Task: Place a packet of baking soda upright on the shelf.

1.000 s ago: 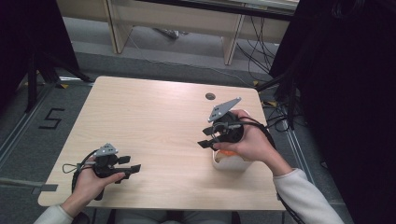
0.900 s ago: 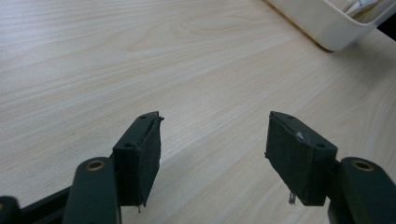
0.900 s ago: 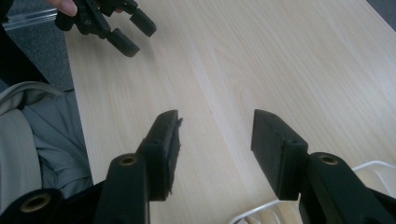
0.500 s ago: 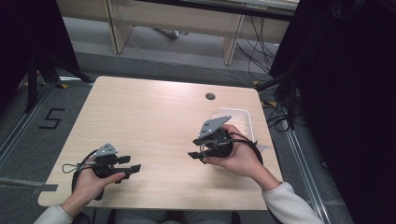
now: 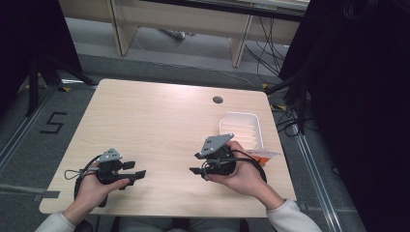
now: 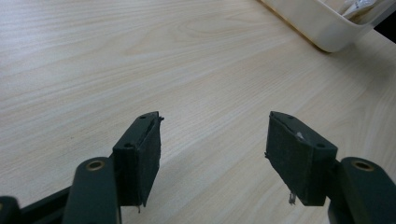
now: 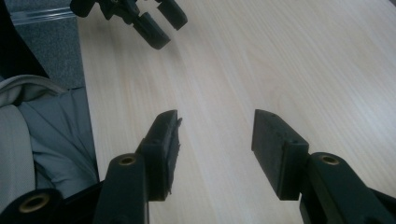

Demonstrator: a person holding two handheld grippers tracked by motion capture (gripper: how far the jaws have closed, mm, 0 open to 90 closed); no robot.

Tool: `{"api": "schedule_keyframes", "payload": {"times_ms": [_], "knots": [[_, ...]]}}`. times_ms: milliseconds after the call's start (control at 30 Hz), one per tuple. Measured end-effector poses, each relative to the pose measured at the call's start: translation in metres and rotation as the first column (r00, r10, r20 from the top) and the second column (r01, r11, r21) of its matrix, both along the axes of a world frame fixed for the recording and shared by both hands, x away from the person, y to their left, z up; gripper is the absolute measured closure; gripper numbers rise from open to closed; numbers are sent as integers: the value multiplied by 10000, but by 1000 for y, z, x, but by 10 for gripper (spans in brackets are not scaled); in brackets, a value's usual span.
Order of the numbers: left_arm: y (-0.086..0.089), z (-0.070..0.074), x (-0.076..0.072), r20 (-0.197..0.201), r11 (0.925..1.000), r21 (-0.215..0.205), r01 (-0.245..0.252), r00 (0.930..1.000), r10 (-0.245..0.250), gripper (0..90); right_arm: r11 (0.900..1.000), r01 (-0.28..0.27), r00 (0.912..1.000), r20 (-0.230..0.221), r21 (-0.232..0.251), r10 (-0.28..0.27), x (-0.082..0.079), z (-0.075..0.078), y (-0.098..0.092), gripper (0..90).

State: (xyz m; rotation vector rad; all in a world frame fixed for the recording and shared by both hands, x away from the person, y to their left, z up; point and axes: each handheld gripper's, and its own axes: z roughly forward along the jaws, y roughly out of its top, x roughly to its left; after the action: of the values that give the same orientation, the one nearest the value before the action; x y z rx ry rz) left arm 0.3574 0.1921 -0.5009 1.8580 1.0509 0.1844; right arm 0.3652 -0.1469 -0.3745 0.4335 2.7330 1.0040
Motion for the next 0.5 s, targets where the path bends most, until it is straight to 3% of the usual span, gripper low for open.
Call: {"api": "schedule_keyframes", "payload": {"times_ms": [167,200,500], "knots": [[0,0,0,49,10000,-22,2,10000,-2,349,9996,-177,9997,-138,204,179,-3,-12,1,515],[0,0,0,66,10000,-22,9,10000,-9,348,9994,-233,9989,-407,240,243,-5,-21,1,514],[-1,0,0,84,9999,-136,43,10000,-42,347,9998,-181,9931,-1157,128,194,-12,-55,-3,508]]}}
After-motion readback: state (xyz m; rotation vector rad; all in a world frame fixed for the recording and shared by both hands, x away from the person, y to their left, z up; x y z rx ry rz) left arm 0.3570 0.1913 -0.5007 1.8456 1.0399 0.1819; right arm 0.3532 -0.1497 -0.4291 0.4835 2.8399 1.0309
